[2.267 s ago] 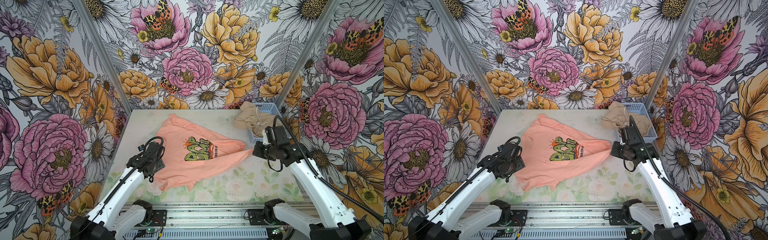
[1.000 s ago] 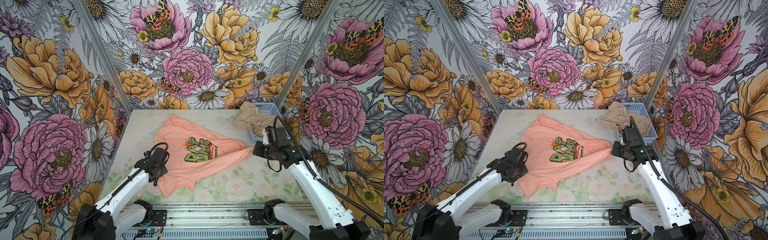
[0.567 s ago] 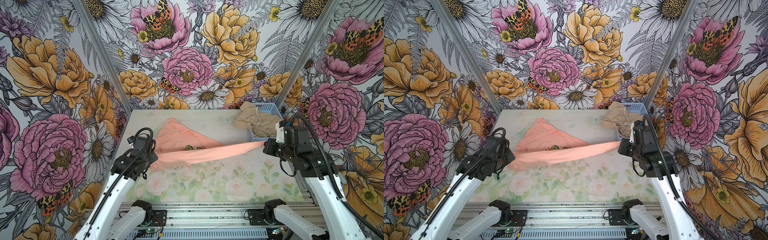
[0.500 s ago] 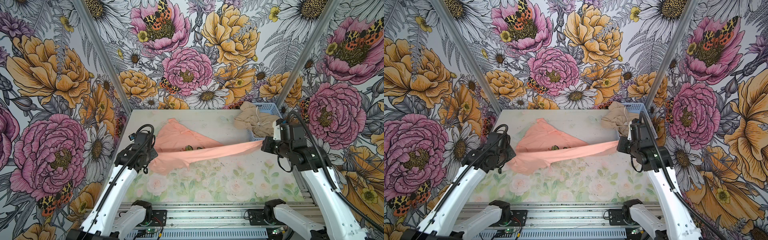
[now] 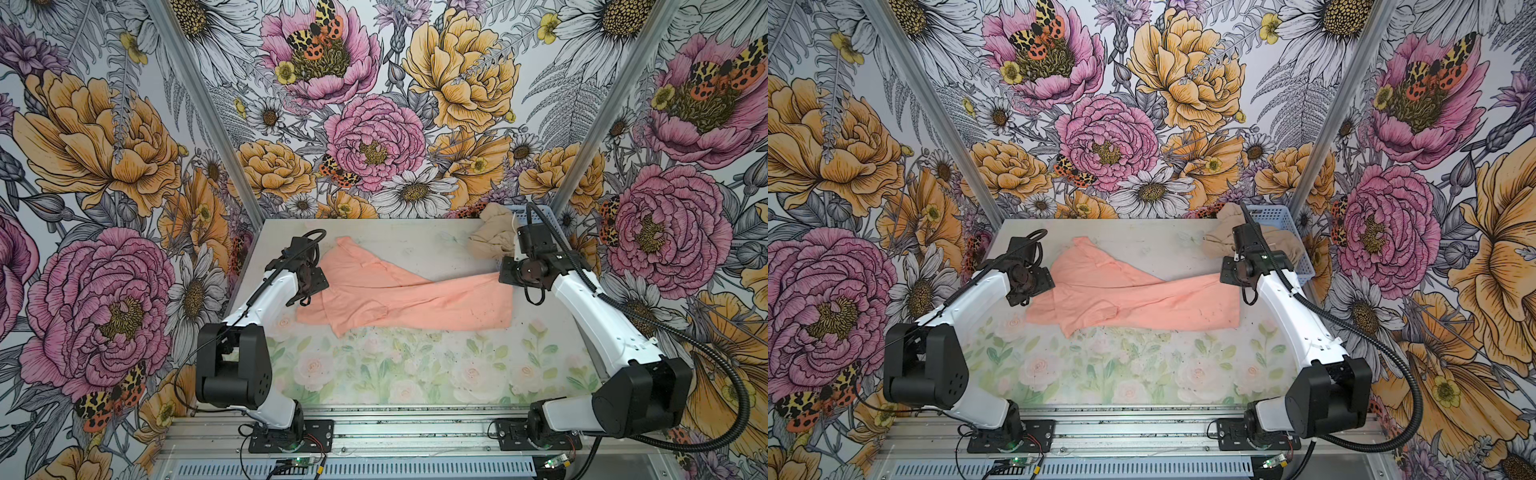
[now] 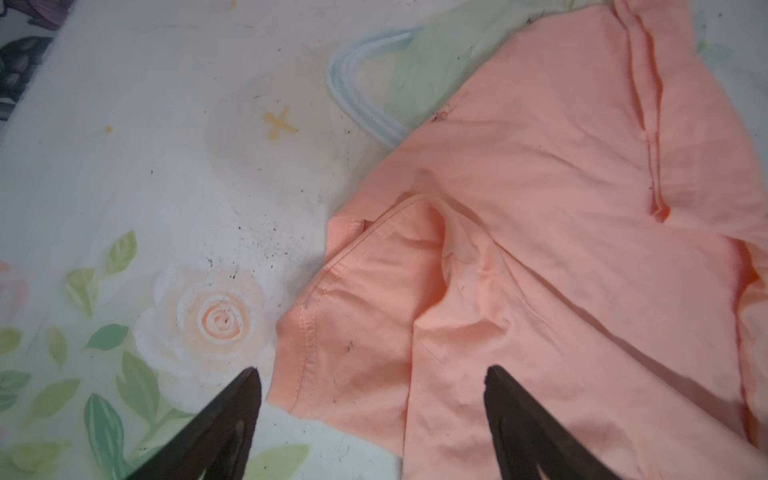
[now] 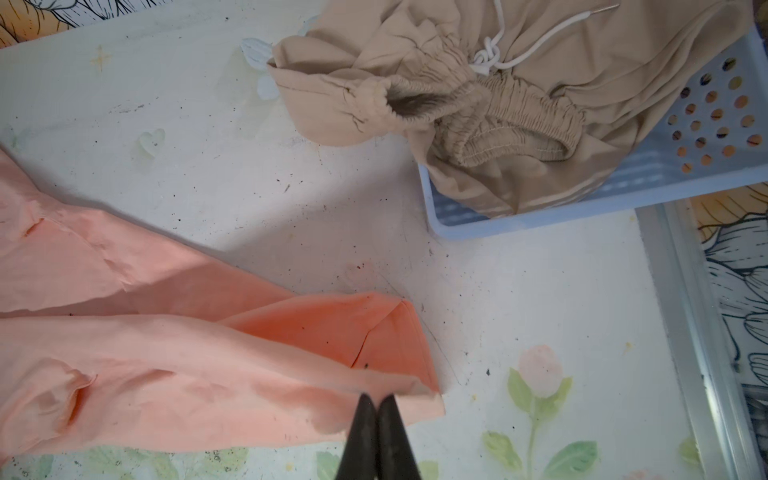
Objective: Fold and stack the mixed laundry pile
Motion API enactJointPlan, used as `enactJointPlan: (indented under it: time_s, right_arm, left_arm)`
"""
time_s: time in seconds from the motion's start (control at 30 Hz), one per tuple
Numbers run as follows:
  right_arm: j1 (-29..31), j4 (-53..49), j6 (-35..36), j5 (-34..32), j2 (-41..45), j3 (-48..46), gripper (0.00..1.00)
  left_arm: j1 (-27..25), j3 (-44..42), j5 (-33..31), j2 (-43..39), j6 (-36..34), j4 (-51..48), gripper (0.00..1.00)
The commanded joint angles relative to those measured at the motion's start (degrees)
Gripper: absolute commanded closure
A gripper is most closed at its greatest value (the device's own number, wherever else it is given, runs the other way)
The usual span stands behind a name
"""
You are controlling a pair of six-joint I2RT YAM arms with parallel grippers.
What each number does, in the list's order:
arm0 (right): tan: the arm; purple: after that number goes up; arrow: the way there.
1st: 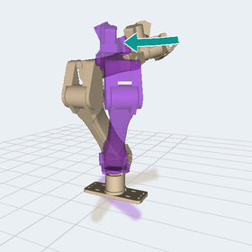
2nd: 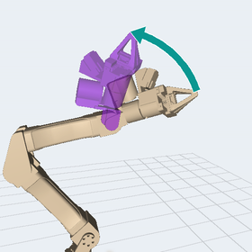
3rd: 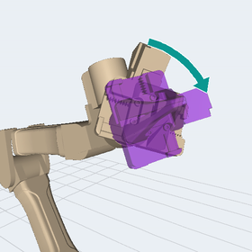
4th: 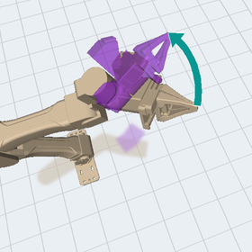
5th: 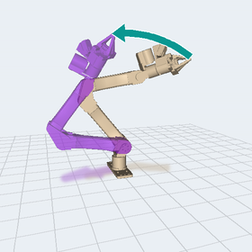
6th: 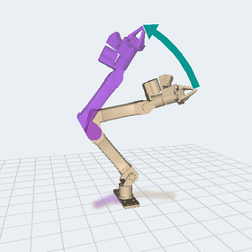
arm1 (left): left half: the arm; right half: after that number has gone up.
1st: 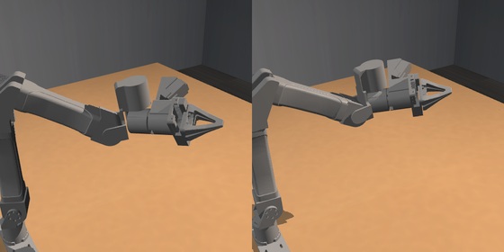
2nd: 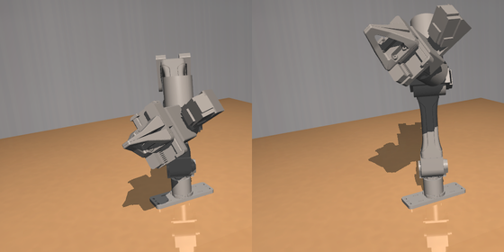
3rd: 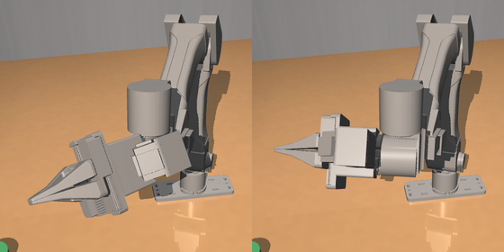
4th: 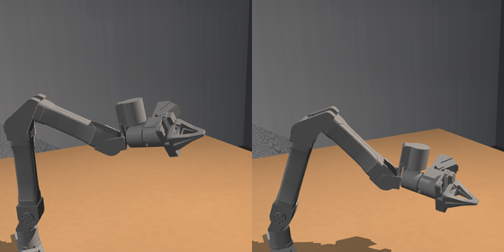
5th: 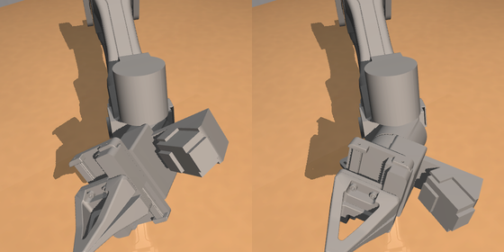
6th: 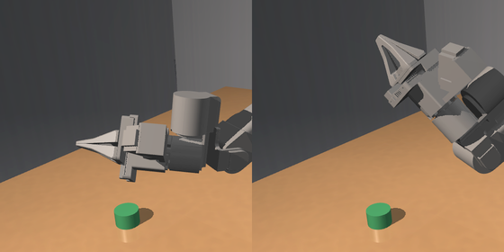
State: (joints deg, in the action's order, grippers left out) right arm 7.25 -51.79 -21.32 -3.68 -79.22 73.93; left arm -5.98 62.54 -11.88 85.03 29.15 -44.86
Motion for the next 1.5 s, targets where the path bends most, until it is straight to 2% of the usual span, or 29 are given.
enactJointPlan:
  time_s: [0.0,0.1,0.23,0.4,0.57,0.73,1.03,1.33,1.47]
  right_arm:
    - [-0.4,2.3,0.7,-1.2,1.6,-1.0,1.0]
    - [-0.5,2.7,0.6,-0.4,2.0,-2.1,1.0]
    - [-0.6,3.5,0.2,0.5,2.4,-3.2,1.0]
    - [-0.5,4.4,-0.4,1.8,3.0,-3.9,1.0]
    - [-0.6,4.5,-0.3,2.1,3.8,-4.3,1.0]
    - [-0.6,4.4,-0.1,2.2,4.1,-4.9,1.0]
    - [-0.7,4.4,-0.3,2.2,4.3,-5.2,1.0]
    - [-0.7,4.5,-0.8,2.9,4.5,-5.7,1.0]
    - [-0.7,4.6,-0.9,3.1,4.6,-6.2,1.0]
  left_arm:
    - [-3.3,-6.2,1.0,-8.7,4.6,-1.0,0.13]
    - [-7.8,-13.2,3.2,-14.7,11.0,-1.6,0.23]
    - [-13.8,-18.9,4.8,-16.8,20.5,-1.3,0.41]
    - [-15.3,-24.4,5.3,-17.3,26.7,3.7,0.59]
    - [-14.1,-24.5,5.6,-14.5,25.6,7.0,0.61]
    - [-13.6,-23.9,7.8,-11.0,23.5,11.3,0.58]
    - [-12.8,-20.5,9.4,-2.3,17.9,11.3,0.59]
    - [-12.5,-20.6,8.7,0.7,16.4,10.7,0.8]
    - [-13.5,-20.0,9.1,2.7,15.9,11.0,0.86]
